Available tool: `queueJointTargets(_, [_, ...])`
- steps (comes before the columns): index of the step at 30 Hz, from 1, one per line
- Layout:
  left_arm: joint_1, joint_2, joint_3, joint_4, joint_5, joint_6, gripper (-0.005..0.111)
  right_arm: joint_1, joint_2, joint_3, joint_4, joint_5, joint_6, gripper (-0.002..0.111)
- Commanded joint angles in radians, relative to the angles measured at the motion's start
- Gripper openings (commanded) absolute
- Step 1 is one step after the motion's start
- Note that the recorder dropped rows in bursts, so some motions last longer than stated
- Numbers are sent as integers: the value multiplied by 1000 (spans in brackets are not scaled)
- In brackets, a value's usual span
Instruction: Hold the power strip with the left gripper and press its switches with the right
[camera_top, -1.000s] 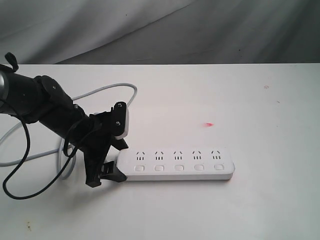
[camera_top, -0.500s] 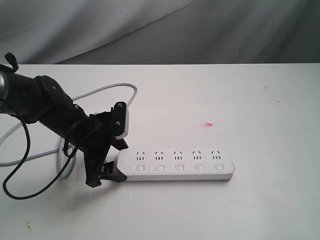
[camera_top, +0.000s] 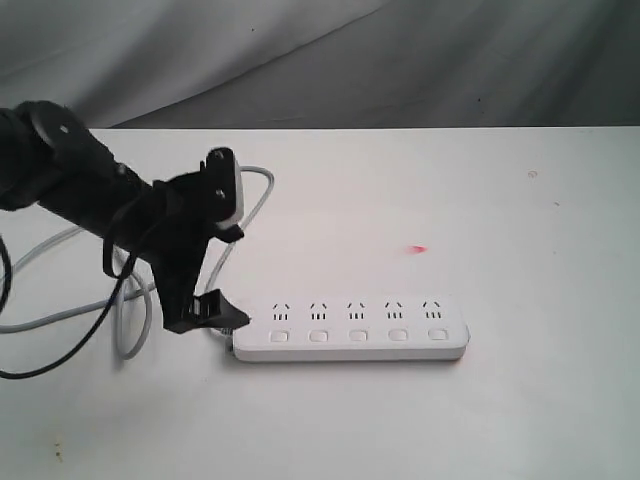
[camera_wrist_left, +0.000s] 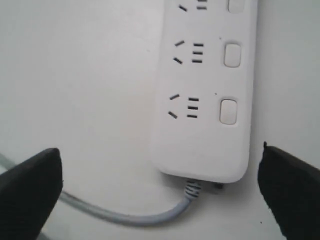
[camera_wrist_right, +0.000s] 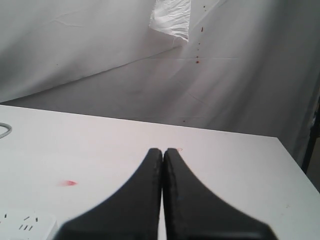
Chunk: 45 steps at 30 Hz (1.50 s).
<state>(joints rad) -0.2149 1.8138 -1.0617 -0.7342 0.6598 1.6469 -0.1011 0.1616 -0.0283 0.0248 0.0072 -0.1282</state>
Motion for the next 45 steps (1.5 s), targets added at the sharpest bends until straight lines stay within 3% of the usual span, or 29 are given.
queueJointTargets(1, [-4,-180,-3,156,27,-270,100,-6,-6,5,-12,-7,1,0])
queueJointTargets(4, [-4,-301,-3,280,70,-520,99,-6,-6,5,-12,-7,3,0])
queueJointTargets(7, [-4,-429,-3,380,228,-711,99,-6,-6,5,-12,-7,3,0])
queueJointTargets(15, [-4,-672,-3,406,561,-906,99,-6,-6,5,-12,-7,1,0])
queueJointTargets(17, [-4,-743,-3,404,561,-914,91,-6,-6,5,-12,-7,1,0])
queueJointTargets(18, [-4,-786,-1,404,561,-914,76,-6,-6,5,-12,-7,1,0])
queueJointTargets(19, [-4,-802,-1,404,561,-914,68,-6,-6,5,-12,-7,1,0])
queueJointTargets(20, [-4,-836,-1,401,561,-914,47,-6,-6,5,-12,-7,1,0])
queueJointTargets(23, [-4,-869,-1,369,561,-914,18,-6,-6,5,-12,-7,1,0])
queueJointTargets(24, [-4,-889,-1,342,561,-914,3,-6,-6,5,-12,-7,3,0])
queueJointTargets(30, [-4,-919,-1,332,561,-914,1,-6,-6,5,-12,-7,3,0])
queueJointTargets(37, [-6,-1035,43,469,270,-1010,1,-6,-6,5,-12,-7,2,0])
queueJointTargets(45, [-6,-1334,310,767,-55,-1242,1,-6,-6,5,-12,-7,2,0])
